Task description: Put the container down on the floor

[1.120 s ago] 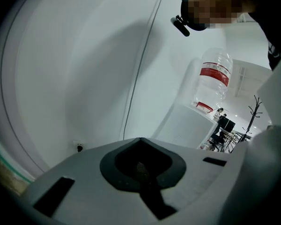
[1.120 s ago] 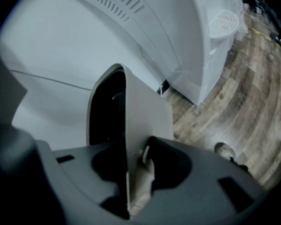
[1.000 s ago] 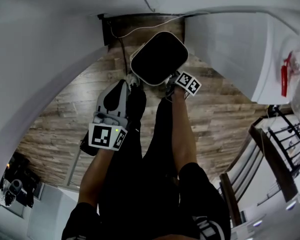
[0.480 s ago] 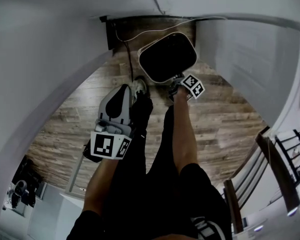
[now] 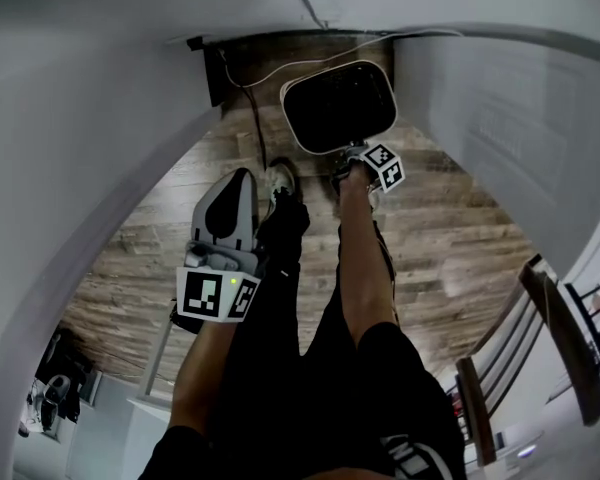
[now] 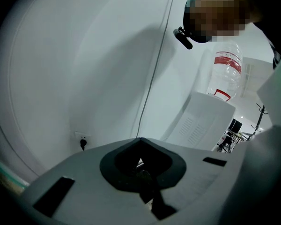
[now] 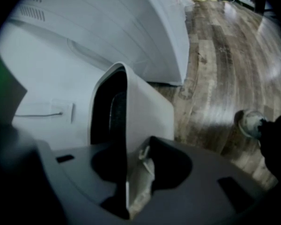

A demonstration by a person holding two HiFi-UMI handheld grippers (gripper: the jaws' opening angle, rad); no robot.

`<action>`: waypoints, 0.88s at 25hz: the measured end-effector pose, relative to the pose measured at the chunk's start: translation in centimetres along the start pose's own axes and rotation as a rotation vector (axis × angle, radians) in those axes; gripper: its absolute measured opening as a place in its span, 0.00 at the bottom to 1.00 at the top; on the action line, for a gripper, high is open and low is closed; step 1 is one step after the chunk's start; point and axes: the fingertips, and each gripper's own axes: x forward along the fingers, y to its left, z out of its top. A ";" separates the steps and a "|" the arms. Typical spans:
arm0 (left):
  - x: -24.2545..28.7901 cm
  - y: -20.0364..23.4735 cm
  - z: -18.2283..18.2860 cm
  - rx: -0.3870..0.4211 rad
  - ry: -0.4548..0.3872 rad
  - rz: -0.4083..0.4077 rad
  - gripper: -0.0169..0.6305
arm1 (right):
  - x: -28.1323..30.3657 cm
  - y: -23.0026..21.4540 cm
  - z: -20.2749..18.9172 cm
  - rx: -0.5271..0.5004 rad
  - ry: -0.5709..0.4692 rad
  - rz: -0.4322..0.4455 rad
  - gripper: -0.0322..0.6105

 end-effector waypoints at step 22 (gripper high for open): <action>3.1 2.0 -3.1 -0.022 0.011 0.008 0.07 | 5.9 -3.2 0.4 0.207 -0.099 0.005 0.26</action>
